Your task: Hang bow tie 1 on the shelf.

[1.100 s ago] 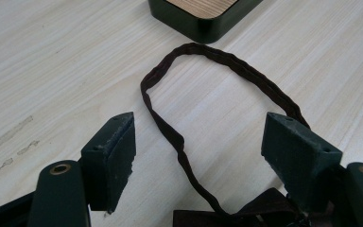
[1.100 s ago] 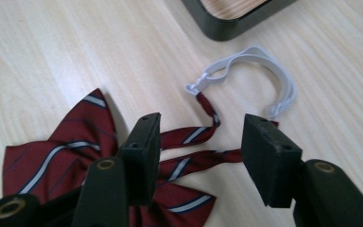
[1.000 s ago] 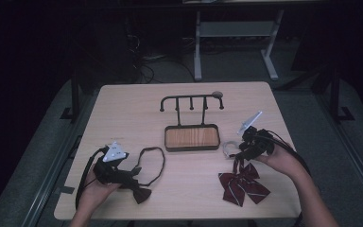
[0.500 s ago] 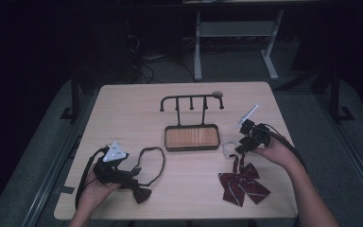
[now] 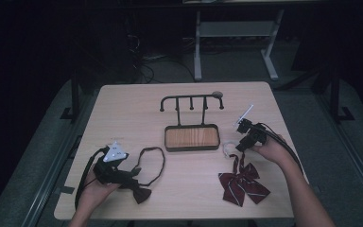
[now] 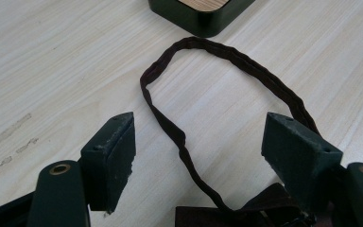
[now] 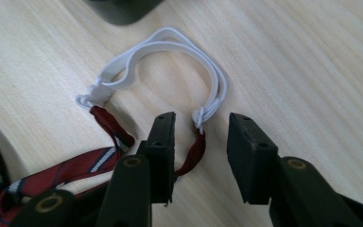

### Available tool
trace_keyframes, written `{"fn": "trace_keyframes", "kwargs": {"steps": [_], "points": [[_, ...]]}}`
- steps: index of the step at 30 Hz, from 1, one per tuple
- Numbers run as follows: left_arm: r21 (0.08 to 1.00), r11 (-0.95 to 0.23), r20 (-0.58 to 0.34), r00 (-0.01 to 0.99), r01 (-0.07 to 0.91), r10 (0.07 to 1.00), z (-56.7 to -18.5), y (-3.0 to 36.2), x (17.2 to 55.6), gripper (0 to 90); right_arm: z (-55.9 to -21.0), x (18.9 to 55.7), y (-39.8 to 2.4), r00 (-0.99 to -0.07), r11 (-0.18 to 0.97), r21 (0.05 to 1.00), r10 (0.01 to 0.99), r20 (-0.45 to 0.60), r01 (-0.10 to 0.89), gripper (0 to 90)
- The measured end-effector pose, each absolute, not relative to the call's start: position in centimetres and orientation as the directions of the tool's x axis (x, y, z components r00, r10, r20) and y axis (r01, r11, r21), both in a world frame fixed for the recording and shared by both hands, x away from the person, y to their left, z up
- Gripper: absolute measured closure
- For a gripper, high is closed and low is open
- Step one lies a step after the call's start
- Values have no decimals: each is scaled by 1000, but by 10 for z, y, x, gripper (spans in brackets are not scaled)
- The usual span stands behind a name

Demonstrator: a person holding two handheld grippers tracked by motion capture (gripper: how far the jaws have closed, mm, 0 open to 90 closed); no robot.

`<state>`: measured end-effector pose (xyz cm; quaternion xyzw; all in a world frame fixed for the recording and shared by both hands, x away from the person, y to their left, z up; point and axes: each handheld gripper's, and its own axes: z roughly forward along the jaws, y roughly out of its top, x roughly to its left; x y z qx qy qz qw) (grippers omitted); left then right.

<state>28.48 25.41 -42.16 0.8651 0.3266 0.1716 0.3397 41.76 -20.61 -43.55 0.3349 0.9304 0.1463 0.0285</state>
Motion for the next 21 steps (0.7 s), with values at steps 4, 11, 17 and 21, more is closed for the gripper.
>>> {"fn": "trace_keyframes", "kwargs": {"steps": [4,11,17,21], "points": [[702,-556,77,728,445,681,-422,253,284,272,-437,419,-205,-775,736,284,631,42,614,670],[703,-556,82,727,444,682,-421,254,285,272,-441,421,-204,-770,737,261,637,42,624,761],[704,-556,82,727,442,682,-421,254,285,272,-441,421,-202,-776,746,253,629,33,616,829],[705,-552,80,723,446,686,-421,255,285,272,-440,419,-202,-779,749,252,626,38,613,838]]}}
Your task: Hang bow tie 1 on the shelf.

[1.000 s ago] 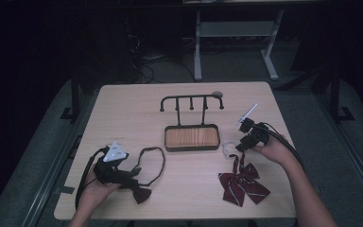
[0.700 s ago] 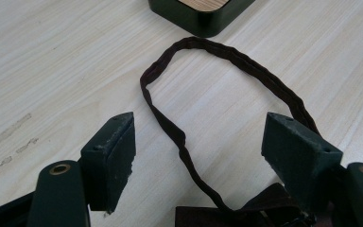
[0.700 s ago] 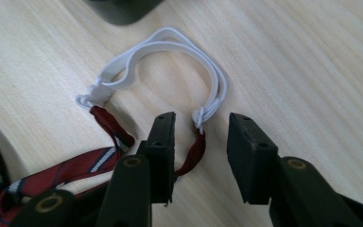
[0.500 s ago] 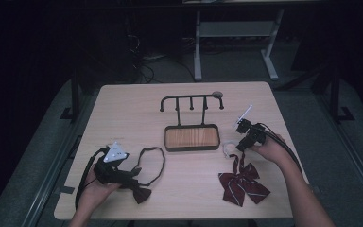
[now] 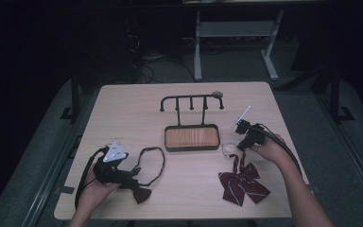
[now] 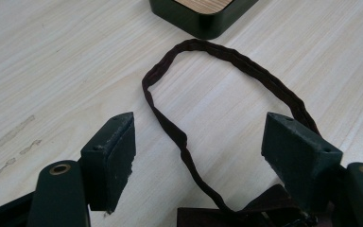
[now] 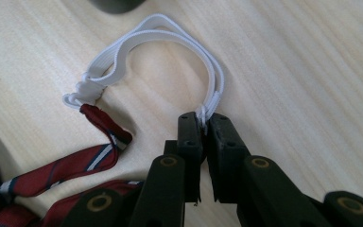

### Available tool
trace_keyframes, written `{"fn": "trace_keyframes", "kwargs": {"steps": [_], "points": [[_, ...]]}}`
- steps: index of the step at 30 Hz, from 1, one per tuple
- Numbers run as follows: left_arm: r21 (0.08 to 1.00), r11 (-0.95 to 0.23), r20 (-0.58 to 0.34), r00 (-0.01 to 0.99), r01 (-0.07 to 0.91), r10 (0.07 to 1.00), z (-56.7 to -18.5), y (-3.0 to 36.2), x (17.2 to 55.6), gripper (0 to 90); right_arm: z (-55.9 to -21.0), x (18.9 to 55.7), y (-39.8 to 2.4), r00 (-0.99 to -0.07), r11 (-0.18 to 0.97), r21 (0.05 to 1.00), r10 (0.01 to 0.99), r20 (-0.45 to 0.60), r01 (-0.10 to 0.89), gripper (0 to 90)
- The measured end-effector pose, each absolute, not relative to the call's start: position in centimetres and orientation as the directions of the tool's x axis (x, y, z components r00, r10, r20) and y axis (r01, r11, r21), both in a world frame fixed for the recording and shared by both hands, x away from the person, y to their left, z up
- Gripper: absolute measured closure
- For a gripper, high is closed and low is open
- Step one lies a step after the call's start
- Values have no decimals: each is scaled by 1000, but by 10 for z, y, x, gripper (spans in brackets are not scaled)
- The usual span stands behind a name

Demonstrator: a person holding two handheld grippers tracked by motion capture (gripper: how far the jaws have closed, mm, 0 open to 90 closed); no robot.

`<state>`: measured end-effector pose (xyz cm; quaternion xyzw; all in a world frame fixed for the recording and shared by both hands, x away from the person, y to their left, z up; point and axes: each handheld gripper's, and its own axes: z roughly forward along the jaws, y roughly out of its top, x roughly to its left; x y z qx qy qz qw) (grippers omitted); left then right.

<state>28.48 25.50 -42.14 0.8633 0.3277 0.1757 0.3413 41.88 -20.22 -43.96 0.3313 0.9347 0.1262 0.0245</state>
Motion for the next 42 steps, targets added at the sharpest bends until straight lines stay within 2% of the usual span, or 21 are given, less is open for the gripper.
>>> {"fn": "trace_keyframes", "kwargs": {"steps": [16,25,42], "points": [[697,-556,76,725,452,684,-423,254,285,273,-399,396,-207,-844,779,361,534,46,513,846],[703,-553,79,724,447,686,-423,255,284,274,-375,386,-199,-886,811,383,463,41,441,843],[700,-554,77,724,450,685,-423,254,284,273,-342,378,-195,-917,830,406,394,56,382,844]]}}
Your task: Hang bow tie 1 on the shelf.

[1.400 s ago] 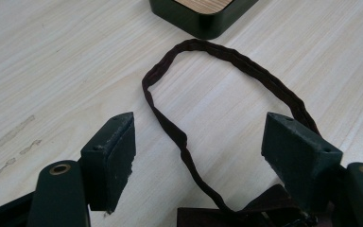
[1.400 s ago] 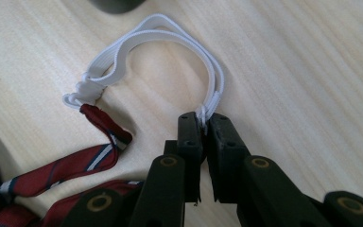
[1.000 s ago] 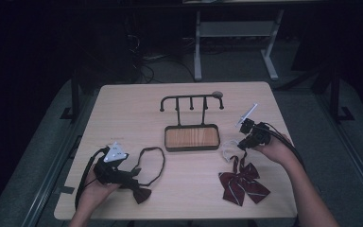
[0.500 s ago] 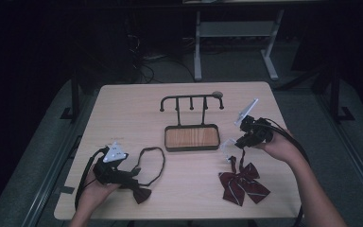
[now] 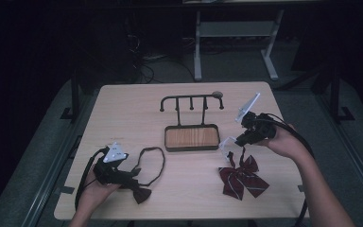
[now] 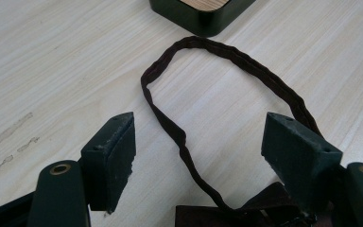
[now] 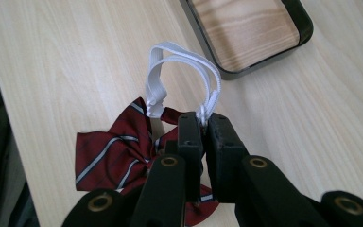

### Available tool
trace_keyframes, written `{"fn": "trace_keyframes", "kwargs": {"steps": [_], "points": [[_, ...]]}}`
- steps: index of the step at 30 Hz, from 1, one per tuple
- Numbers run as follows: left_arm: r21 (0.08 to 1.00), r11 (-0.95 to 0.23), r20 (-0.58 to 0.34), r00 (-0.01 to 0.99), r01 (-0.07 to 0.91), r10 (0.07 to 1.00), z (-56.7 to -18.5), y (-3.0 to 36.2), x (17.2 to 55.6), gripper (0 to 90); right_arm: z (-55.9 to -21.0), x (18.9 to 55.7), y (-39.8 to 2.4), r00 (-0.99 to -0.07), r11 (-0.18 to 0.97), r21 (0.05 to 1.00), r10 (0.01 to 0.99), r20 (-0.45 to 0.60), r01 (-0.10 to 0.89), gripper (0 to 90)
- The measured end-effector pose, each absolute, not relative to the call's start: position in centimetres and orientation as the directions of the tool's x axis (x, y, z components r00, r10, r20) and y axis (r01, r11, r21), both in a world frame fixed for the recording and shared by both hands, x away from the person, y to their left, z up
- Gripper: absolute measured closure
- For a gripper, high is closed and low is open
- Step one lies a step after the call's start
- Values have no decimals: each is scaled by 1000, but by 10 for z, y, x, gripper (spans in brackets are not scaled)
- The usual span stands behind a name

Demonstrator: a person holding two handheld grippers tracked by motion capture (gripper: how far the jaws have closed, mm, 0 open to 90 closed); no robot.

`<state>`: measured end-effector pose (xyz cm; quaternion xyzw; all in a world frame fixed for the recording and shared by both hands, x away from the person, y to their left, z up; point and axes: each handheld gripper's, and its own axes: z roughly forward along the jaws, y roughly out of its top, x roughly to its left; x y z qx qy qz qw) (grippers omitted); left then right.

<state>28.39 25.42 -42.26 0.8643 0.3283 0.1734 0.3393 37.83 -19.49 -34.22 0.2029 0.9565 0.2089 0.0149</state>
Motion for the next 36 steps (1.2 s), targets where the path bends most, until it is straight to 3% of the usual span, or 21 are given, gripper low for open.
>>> {"fn": "trace_keyframes", "kwargs": {"steps": [36], "points": [[706,-548,67,729,448,681,-422,257,288,268,-297,377,-178,-942,840,449,336,12,305,844]]}}
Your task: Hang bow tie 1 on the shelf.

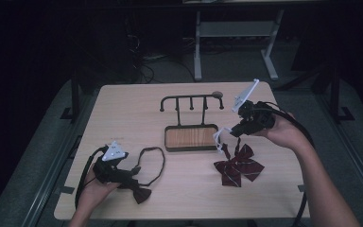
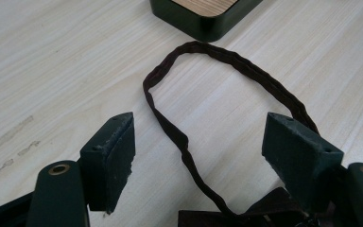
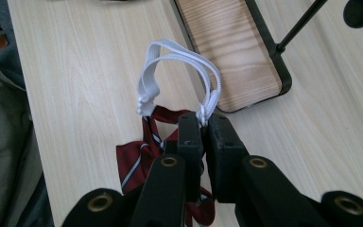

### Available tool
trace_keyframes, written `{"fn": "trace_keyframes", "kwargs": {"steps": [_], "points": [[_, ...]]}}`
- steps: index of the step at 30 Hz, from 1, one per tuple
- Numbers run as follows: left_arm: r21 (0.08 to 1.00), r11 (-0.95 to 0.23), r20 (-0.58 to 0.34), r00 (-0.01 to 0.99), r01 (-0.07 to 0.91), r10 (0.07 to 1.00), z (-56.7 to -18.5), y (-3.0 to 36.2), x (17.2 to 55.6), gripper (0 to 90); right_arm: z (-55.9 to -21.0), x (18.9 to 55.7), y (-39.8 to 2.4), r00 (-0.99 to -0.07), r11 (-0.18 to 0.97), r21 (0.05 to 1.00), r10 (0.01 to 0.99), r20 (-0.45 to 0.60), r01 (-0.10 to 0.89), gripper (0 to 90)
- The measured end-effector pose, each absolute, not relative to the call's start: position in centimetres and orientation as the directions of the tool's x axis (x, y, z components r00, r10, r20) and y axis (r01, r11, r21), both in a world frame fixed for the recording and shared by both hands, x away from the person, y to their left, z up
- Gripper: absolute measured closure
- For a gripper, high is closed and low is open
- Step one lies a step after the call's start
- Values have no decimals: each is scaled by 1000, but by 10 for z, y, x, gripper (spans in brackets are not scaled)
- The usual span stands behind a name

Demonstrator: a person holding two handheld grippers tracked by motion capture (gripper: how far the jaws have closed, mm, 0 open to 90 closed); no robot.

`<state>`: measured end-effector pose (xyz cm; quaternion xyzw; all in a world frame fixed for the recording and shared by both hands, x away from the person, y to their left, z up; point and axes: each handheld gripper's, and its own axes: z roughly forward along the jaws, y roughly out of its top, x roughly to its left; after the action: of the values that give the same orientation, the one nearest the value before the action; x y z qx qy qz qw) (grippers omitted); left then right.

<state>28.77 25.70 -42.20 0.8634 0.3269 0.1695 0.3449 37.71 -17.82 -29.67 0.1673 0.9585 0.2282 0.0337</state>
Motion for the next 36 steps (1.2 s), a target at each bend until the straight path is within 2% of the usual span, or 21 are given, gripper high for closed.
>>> {"fn": "trace_keyframes", "kwargs": {"steps": [21,36], "points": [[710,-547,72,728,443,682,-421,258,286,268,-288,385,-171,-947,855,429,321,1,291,845],[714,-551,73,736,433,673,-420,254,289,268,-271,391,-172,-936,845,435,352,-13,311,846]]}}
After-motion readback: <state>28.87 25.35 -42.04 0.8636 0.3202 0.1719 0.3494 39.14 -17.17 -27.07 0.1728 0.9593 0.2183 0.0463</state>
